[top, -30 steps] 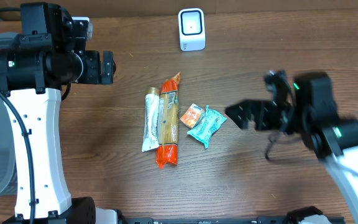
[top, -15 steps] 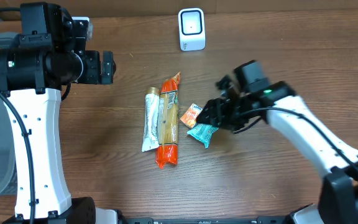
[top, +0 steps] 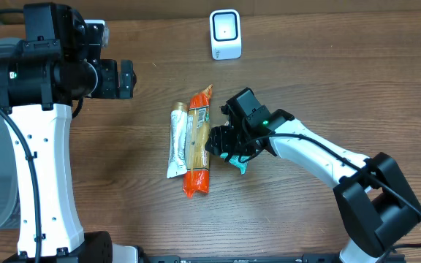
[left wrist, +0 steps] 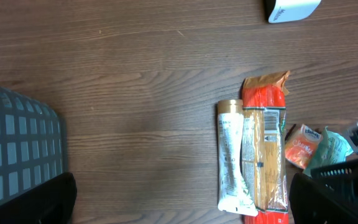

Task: Scan the item barcode
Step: 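Reach the right gripper left toward the teal wipe packet, then lower the right gripper onto the teal packet and pinch its edge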

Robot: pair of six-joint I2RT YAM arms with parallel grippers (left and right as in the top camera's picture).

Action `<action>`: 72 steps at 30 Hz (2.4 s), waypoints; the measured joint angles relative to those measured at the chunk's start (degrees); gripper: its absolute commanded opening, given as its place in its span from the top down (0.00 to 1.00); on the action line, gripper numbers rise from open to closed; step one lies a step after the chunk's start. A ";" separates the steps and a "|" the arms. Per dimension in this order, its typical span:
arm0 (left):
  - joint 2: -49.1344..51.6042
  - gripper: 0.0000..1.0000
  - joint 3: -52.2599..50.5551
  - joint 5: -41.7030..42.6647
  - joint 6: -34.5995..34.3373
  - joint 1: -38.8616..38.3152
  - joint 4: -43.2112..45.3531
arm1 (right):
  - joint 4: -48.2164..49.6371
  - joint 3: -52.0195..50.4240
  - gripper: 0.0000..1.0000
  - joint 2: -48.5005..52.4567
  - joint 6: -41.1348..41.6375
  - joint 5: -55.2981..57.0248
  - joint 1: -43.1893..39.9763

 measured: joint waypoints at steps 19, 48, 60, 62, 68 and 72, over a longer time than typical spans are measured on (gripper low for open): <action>0.00 0.00 0.00 0.00 0.00 0.00 0.00 | -17.42 0.09 0.28 0.33 -1.03 3.04 -1.33; 0.00 0.00 0.00 0.00 0.00 0.00 0.02 | -24.74 11.19 0.83 0.46 -14.95 11.74 -14.71; 0.00 0.00 0.00 0.00 0.00 0.00 0.00 | -16.37 2.56 0.83 3.50 -12.15 11.23 -13.44; 0.00 0.00 0.00 -0.02 0.00 0.00 0.00 | -15.93 2.67 0.83 4.42 -11.93 10.43 -13.44; 0.00 0.00 0.00 0.00 0.00 0.00 0.00 | -15.80 2.95 0.78 5.09 -11.67 9.29 -13.73; 0.00 0.00 0.00 0.00 0.00 0.00 0.00 | -15.80 3.04 0.63 5.14 -12.68 8.41 -13.73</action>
